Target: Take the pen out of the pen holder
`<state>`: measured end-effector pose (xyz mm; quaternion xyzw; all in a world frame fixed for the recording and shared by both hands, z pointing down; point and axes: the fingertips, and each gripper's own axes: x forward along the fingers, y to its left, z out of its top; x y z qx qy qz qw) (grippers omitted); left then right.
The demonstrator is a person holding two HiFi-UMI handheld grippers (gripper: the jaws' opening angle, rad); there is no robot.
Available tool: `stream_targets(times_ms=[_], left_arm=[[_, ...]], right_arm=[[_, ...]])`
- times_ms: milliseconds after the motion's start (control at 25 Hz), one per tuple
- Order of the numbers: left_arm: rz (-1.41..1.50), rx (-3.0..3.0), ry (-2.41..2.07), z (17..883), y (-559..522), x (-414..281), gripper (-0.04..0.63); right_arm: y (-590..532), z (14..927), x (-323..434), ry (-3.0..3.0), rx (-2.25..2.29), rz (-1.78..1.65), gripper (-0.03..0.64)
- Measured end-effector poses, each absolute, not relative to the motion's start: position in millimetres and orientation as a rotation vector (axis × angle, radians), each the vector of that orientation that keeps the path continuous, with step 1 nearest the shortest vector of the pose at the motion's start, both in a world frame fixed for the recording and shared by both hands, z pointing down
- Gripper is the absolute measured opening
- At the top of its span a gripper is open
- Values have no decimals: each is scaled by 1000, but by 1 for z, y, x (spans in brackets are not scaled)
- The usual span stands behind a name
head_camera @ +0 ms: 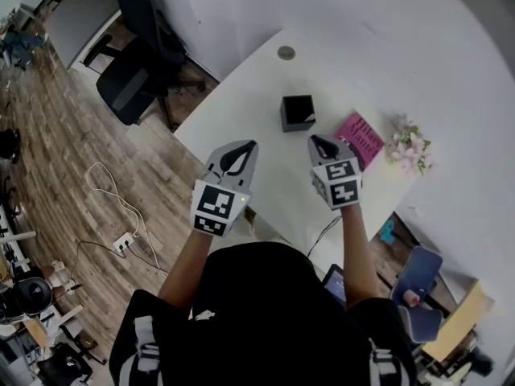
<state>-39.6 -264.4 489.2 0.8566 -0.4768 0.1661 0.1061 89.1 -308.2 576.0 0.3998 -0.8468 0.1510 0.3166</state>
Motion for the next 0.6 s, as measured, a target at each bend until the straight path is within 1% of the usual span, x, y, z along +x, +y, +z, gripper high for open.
stream_targets(times_ms=[480,600], left_arm=[[523,2534,-1313,500,-286,-51,23],[532,2547,-1289,500,-293,-53,21]], right_arm=[[-335,603,96,-2113,1099,456,37],[-343,605,95,-2097,1117,457,46]])
